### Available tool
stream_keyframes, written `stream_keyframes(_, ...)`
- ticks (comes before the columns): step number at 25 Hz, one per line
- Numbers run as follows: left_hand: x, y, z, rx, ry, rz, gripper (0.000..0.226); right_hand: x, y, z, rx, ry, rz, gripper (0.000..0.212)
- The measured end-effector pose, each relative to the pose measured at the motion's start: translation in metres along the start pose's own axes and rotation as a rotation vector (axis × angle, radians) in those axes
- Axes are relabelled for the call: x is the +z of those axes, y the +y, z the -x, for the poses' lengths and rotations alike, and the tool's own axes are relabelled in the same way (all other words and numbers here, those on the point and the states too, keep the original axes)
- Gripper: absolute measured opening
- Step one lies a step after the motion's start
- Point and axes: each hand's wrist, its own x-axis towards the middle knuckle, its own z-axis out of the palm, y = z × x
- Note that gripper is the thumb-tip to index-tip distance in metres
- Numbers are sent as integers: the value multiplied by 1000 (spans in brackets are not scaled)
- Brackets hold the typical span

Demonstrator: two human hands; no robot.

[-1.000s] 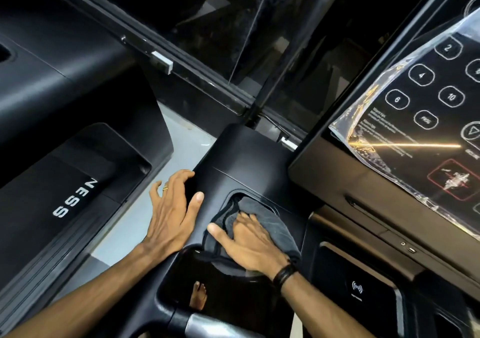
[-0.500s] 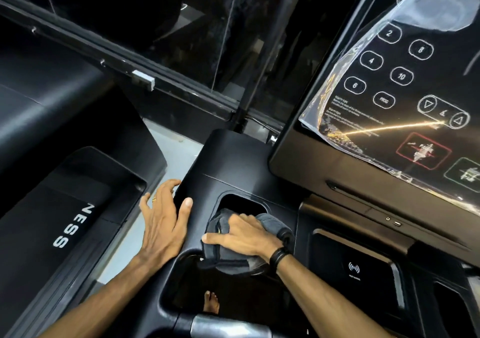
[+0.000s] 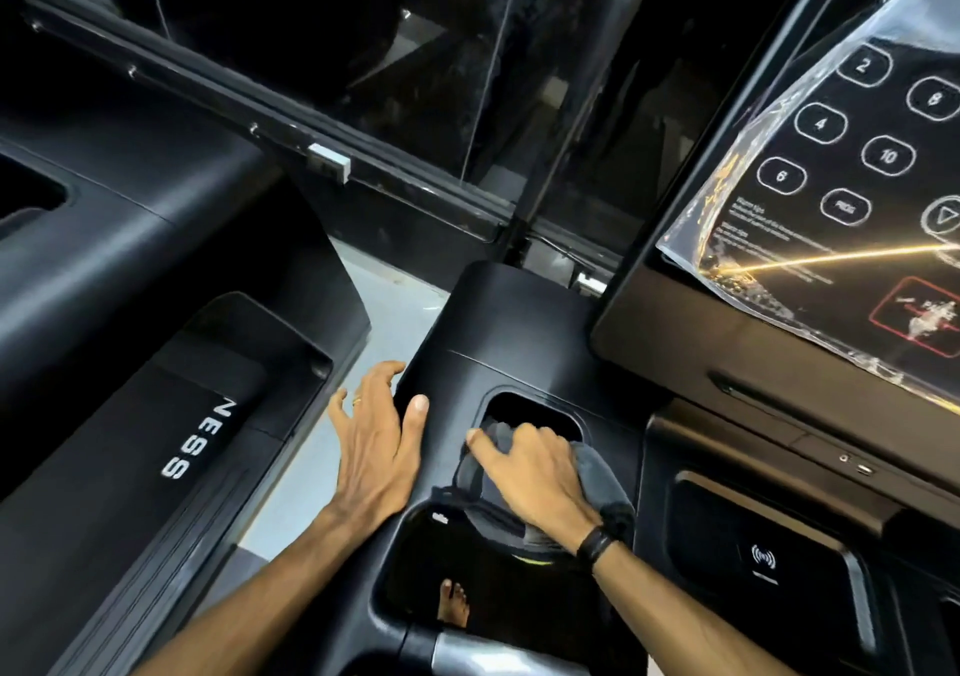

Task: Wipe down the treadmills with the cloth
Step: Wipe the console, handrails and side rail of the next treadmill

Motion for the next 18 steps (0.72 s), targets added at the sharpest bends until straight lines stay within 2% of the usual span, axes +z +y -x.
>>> stream_keyframes(2, 0, -2, 2, -7, 14, 3, 47, -23, 2, -3, 110, 35, -372, 53)
stream_keyframes(3, 0, -1, 2, -15, 15, 9, 47, -40, 3, -4, 119, 87, -560, 52)
stream_keyframes(4, 0, -1, 0, -32, 18, 18, 48, -57, 3, -3, 64, 168, -634, 54)
stream_keyframes(7, 2, 0, -2, -47, 11, 31, 49, -71, -11, 5, -251, 533, -358, 54)
stream_keyframes(8, 1, 0, -3, -51, 31, 54, 49, -60, -20, 3, -369, 542, -290, 48)
stream_keyframes(9, -1, 0, -4, -80, 61, 94, 49, -42, -27, -6, -469, 424, -216, 47)
stream_keyframes(11, -8, -2, -5, -194, 135, 187, 51, 2, -33, -35, -531, 94, 105, 68)
stream_keyframes(13, -19, -9, -6, -258, 206, 201, 50, 27, -32, -83, -555, 51, 435, 79)
stream_keyframes(15, -32, -19, -6, -272, 219, 170, 47, 31, -46, -130, -526, -7, 587, 77)
stream_keyframes(18, -51, -32, 1, -312, 240, 125, 46, 38, -97, -161, -454, -217, 730, 67)
